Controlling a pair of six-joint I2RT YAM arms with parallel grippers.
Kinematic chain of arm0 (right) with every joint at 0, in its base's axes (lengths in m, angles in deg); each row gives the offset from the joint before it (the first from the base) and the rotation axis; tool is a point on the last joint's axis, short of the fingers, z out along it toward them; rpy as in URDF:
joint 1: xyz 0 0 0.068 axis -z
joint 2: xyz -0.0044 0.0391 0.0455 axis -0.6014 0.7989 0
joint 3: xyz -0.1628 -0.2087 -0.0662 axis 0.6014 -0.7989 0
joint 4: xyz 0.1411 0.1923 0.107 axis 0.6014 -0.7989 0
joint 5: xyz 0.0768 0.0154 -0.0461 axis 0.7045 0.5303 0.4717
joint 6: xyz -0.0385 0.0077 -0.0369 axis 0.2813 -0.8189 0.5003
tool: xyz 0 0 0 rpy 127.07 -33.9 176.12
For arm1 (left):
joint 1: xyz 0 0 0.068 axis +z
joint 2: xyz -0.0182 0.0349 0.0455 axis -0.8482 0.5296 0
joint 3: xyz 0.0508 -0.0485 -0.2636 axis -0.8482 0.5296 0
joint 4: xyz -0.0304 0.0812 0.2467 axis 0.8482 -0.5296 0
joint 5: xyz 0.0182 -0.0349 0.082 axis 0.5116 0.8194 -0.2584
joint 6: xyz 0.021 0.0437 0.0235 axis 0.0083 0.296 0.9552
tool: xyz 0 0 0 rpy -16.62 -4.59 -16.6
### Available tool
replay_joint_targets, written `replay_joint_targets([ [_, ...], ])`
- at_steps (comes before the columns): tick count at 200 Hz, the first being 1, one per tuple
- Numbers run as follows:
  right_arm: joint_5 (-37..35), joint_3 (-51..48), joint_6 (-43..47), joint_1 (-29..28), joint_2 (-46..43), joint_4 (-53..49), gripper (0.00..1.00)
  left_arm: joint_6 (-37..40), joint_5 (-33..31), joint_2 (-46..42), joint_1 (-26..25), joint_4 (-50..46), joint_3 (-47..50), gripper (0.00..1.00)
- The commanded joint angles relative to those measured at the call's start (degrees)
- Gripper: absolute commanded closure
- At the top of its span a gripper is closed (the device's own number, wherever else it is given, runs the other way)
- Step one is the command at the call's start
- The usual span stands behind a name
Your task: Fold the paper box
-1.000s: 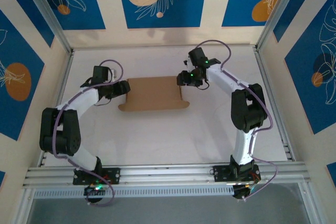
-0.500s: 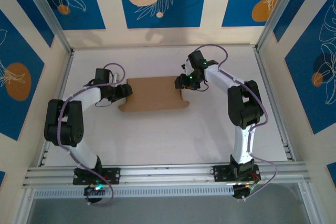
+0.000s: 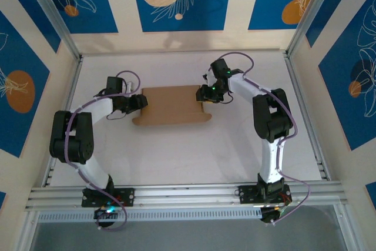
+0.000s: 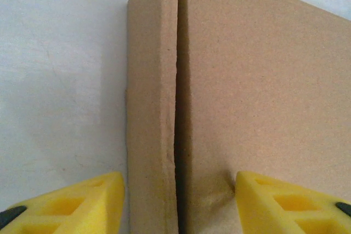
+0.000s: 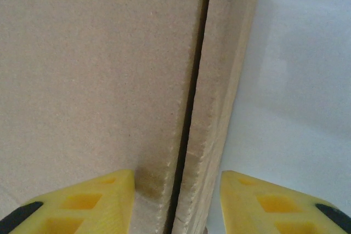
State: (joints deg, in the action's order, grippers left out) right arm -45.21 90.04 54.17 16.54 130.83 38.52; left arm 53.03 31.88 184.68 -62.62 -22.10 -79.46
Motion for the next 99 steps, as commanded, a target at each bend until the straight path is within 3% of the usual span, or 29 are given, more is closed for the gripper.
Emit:
replay_joint_targets([
  [1, 2.26, -0.97, -0.52, -0.06, 1.85, 0.2, 0.56, 1.07, 1.21, 1.7, 0.84, 0.51, 0.64, 0.48],
  [99, -6.68, -0.16, -0.25, -3.21, 7.33, -3.36, 0.75, 0.08, 0.27, 6.35, 0.76, 0.34, 1.81, 0.69],
])
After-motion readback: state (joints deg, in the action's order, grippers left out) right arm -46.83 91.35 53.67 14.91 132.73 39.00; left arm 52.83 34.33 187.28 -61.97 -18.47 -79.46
